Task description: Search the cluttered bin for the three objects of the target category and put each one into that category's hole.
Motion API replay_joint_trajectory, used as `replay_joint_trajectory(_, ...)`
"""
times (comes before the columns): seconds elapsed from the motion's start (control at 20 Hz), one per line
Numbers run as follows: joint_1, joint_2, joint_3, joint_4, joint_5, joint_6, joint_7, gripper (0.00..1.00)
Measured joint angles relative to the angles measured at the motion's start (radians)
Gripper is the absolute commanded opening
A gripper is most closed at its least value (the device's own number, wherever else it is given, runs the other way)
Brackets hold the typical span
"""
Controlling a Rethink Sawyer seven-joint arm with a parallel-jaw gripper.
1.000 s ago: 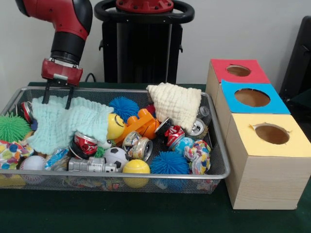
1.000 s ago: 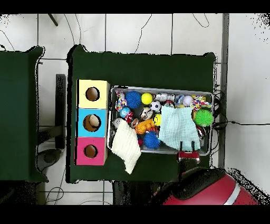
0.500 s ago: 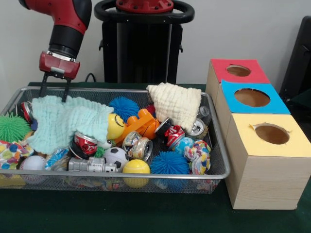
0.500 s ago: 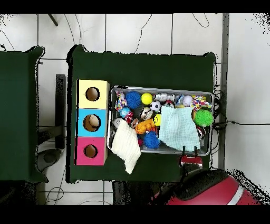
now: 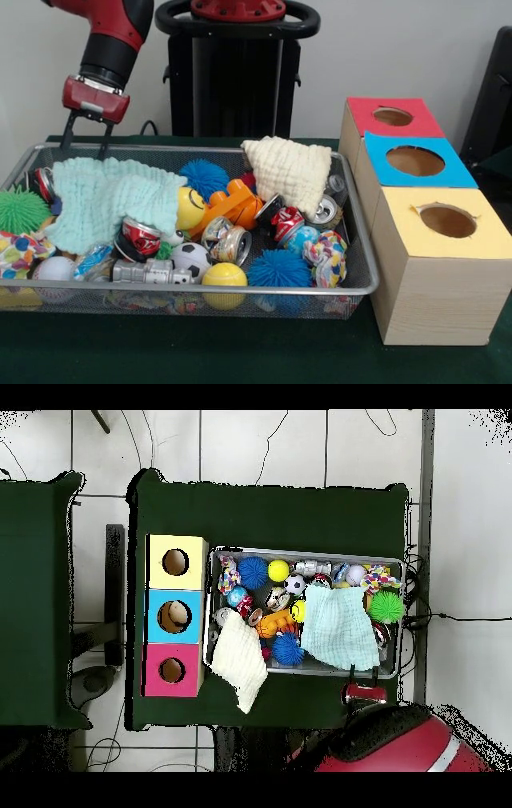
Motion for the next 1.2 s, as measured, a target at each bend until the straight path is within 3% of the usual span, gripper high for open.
replay_joint_trajectory(0.6,0.011,-0.008,-0.004,0.018,0.0,-0.012,0.0,1.0)
replay_joint_trajectory(1.2,0.029,-0.078,-0.004,0.039,0.0,-0.012,0.0,1.0)
